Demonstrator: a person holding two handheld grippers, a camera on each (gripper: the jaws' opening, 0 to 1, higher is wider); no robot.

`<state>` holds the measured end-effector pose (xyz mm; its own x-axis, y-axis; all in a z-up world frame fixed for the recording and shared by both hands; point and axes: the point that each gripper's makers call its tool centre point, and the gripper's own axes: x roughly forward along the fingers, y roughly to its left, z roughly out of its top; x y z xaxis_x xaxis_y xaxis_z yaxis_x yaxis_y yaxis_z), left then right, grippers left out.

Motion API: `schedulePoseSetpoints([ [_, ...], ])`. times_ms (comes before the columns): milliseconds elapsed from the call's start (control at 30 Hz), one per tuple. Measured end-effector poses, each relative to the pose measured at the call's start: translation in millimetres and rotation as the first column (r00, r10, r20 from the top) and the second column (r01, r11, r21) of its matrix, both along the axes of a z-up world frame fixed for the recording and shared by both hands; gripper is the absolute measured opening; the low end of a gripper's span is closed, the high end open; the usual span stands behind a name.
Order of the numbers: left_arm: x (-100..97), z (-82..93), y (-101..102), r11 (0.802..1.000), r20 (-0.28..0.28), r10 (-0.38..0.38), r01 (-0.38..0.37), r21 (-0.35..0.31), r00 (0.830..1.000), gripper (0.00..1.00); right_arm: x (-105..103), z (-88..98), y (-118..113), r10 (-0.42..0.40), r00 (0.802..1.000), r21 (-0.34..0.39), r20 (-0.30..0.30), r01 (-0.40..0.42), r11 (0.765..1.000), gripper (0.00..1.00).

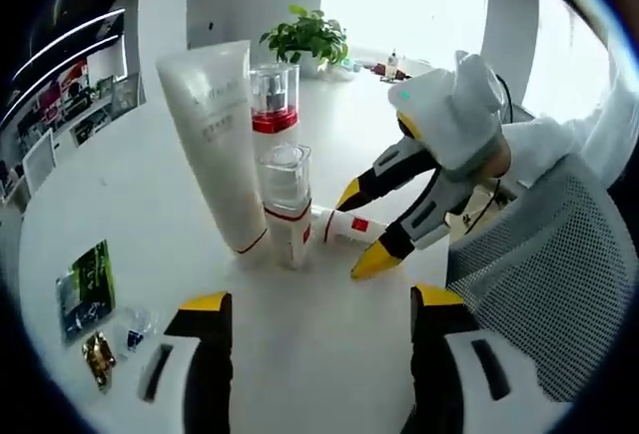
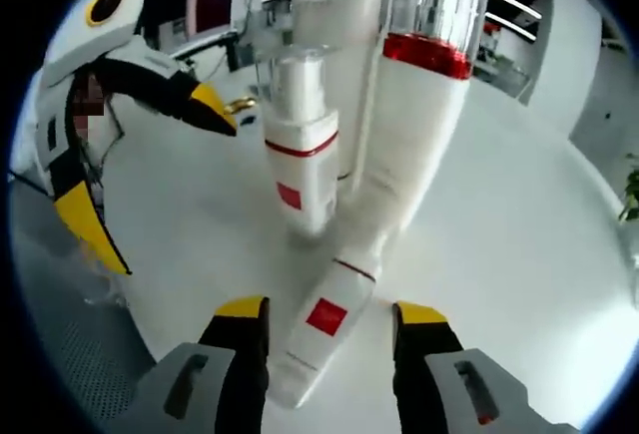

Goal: Arrange the skincare products in the storage area until every visible bottle or jar stands upright without overlapping.

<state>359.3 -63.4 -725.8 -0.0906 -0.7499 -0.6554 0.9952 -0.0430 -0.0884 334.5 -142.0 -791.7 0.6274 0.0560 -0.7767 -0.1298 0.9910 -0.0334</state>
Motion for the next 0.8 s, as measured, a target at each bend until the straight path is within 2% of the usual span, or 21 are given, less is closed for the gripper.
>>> schedulePoseSetpoints([
  [67,-1.4,0.4,-1,1.000,-0.006,-0.006,0.006,-0.005,1.000,0.75,0,-0.2,-1,-0.005,1.000,0.001,0.005,0.005,1.000,0.42],
  [167,-4.3,-0.5,-1,1.000,-0.021,-0.011,0.011,-0.001,1.000,0.78,-5,-2.3,-2,-0.028,1.000,0.005,-0.011,0.028,1.000,0.35],
  [200,-5.0,-0.7,-1,1.000,-0.024,-0.012,0.012,0.001,1.000,0.79,-2,-2.1,-3,-0.018,1.000,0.001,0.005,0.018,1.000,0.32],
  [300,-4.6,0.6,-2,1.000,-0.025,-0.005,0.005,-0.006,1.000,0.85,-6,-3.6,-7,-0.030,1.000,-0.004,0.001,0.030,1.000,0.25],
  [467,-7.0,4.2,-4,1.000,-0.047,-0.002,0.001,-0.022,0.999,0.87,-8,-4.4,-9,-0.034,0.999,-0.010,-0.009,0.034,0.999,0.15],
  [800,-11.8,3.0,-4,1.000,-0.068,-0.009,0.008,-0.017,0.998,0.85,-10,-2.7,-9,-0.050,0.998,-0.002,-0.030,0.050,0.999,0.14],
])
